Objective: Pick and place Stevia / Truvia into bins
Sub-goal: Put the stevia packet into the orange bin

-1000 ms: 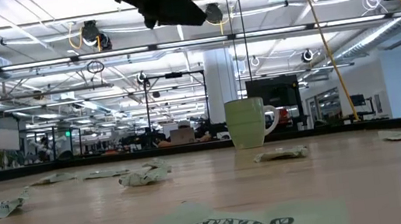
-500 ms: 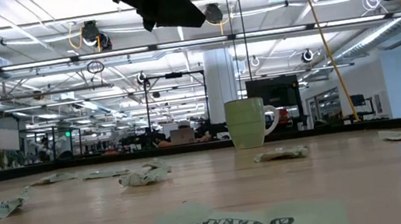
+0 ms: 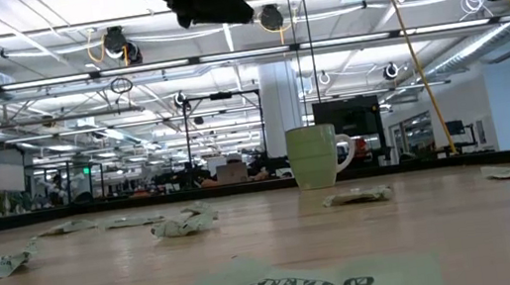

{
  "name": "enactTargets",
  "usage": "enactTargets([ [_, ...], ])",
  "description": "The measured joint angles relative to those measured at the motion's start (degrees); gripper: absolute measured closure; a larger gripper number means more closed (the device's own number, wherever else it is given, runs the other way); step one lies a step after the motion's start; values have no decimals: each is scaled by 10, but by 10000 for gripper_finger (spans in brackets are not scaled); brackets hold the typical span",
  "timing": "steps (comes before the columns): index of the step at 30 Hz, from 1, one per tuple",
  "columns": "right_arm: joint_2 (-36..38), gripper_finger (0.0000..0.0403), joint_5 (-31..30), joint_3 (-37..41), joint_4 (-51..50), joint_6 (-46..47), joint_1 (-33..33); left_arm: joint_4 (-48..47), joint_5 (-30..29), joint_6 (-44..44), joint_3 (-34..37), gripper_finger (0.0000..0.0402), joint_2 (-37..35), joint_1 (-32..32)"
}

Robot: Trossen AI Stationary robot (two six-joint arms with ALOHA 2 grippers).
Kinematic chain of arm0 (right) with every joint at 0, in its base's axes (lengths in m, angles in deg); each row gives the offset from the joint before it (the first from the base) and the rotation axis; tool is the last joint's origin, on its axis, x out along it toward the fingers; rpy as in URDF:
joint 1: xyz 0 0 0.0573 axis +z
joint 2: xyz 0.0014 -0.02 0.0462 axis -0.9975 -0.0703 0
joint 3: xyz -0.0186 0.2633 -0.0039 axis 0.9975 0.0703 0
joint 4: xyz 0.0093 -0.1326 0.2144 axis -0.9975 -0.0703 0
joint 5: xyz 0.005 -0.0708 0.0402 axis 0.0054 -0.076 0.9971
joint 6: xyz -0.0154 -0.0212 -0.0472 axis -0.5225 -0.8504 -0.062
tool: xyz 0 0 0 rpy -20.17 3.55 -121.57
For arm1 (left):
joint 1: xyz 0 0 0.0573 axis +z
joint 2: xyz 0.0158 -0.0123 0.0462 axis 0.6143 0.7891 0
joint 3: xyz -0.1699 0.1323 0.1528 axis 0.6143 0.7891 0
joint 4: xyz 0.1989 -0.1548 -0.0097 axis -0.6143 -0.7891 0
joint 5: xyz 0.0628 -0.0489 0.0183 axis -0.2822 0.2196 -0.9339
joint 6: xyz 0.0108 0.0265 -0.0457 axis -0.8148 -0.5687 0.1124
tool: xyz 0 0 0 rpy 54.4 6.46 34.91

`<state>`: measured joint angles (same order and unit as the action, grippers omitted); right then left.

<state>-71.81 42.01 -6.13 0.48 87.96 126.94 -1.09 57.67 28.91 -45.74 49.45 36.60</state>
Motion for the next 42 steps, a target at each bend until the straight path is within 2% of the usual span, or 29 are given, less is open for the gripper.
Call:
enactTargets([
  [2, 9, 304, -47, 0, -16, -53, -17, -15, 0, 2, 0, 295, -13, 0],
  [7, 12, 298, -216, 2, -65, -181, -60, -75, -1, 24, 0, 295, -54, 0],
  [10, 12, 291, -243, 28, -42, -239, -107, -116, -1, 40, 1, 295, -73, 0],
  [17, 5, 269, -232, 135, 117, -362, -219, -132, -1, 41, 0, 295, -73, 0],
  [19, 6, 265, -212, 153, 152, -383, -248, -137, -1, 47, 0, 295, -71, 0],
  [23, 5, 262, -131, 175, 182, -396, -286, -138, -1, 61, 0, 295, -72, -3],
  [27, 5, 268, -123, 188, 182, -398, -297, -139, -1, 59, 0, 295, -71, -4],
  [31, 7, 294, -119, 203, 209, -423, -301, -140, -1, 58, 0, 295, -71, -4],
  [37, 6, 388, -72, 205, 247, -462, -302, -139, -1, 58, 0, 295, -71, -4],
  [42, 28, 399, -34, 189, 232, -454, -297, -139, -1, 58, 0, 295, -71, -4],
])
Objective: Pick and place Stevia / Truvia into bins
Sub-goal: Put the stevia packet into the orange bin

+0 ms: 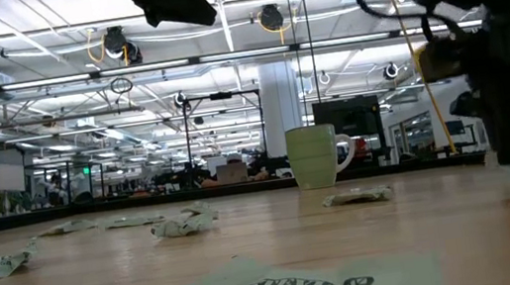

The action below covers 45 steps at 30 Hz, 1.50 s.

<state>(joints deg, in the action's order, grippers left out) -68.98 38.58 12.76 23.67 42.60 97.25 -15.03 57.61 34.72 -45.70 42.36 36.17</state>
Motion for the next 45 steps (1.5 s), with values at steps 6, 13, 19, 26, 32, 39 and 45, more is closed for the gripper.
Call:
enactTargets([
  [6, 43, 402, 64, -103, -74, 62, 21, -20, 0, 0, 0, 295, 0, 0],
  [13, 76, 402, 256, -151, -93, 389, 81, -66, 2, 19, 0, 295, 0, 0],
  [19, 63, 402, 257, -151, -175, 613, 196, -74, 5, 1, 0, 295, 0, -15],
  [26, 29, 398, 258, -150, -181, 731, 275, -81, 5, -4, 0, 295, 0, -22],
  [32, -5, 373, 255, -150, -211, 732, 283, -84, 5, -2, 9, 295, 0, -22],
  [39, -34, 341, 256, -139, -189, 700, 282, -86, 5, -1, 32, 295, 0, -22],
  [45, -2, 335, 257, -139, -188, 689, 273, -105, 5, 22, 34, 295, 0, -22],
])
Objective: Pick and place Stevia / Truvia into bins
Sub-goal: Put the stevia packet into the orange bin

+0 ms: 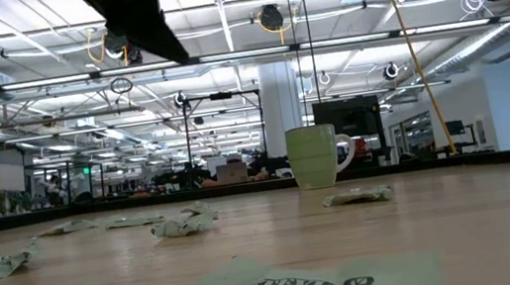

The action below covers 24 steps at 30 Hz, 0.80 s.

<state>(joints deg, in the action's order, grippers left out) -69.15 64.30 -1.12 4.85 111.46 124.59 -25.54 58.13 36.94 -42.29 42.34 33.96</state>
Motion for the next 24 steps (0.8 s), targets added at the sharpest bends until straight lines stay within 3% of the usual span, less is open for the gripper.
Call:
enactTargets([
  [4, 40, 336, -10, 0, 7, 0, -16, -61, 2, 46, 0, 295, 0, -7],
  [7, 67, 336, -77, 0, 4, -37, -37, -91, -1, 83, 8, 295, 0, -16],
  [10, 87, 336, -196, 0, 5, -140, -68, -97, 0, 92, 30, 295, 0, -27],
  [15, 94, 336, -459, 0, 30, -362, -114, -87, 9, 99, 82, 295, 0, -45],
  [19, 91, 335, -603, 14, 108, -534, -144, -12, 10, 100, 152, 295, 0, -50],
  [24, 90, 324, -619, 71, 268, -687, -196, 190, 22, 68, 240, 295, 4, -52],
])
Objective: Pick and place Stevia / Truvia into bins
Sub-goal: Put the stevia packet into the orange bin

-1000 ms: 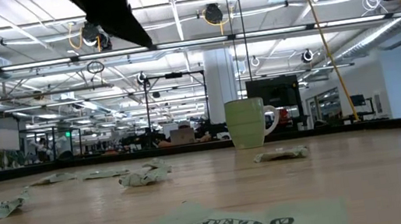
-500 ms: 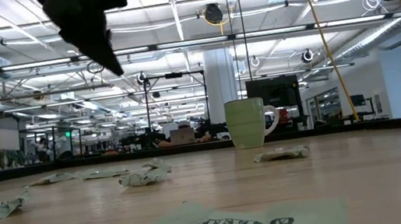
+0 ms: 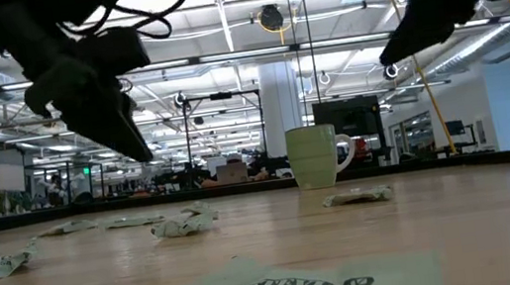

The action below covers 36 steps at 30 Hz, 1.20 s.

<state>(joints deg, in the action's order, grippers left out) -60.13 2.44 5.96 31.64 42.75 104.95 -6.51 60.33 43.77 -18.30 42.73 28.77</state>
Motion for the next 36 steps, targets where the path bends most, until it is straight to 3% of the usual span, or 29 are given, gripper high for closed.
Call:
enactTargets([
  [5, 0, 294, 1, 67, 119, -93, -52, 141, 8, -55, 48, 295, 4, 0],
  [12, 0, 259, 1, 139, 271, -174, -106, 250, 9, -162, 53, 295, 54, -8],
  [17, 0, 253, 2, 171, 370, -218, -120, 285, 7, -169, 54, 295, 117, -11],
  [25, 0, 253, 3, 176, 389, -243, -119, 323, -2, -187, 50, 295, 198, -4],
  [36, 0, 258, 3, 176, 392, -243, -119, 351, -51, -241, 52, 295, 202, 4],
])
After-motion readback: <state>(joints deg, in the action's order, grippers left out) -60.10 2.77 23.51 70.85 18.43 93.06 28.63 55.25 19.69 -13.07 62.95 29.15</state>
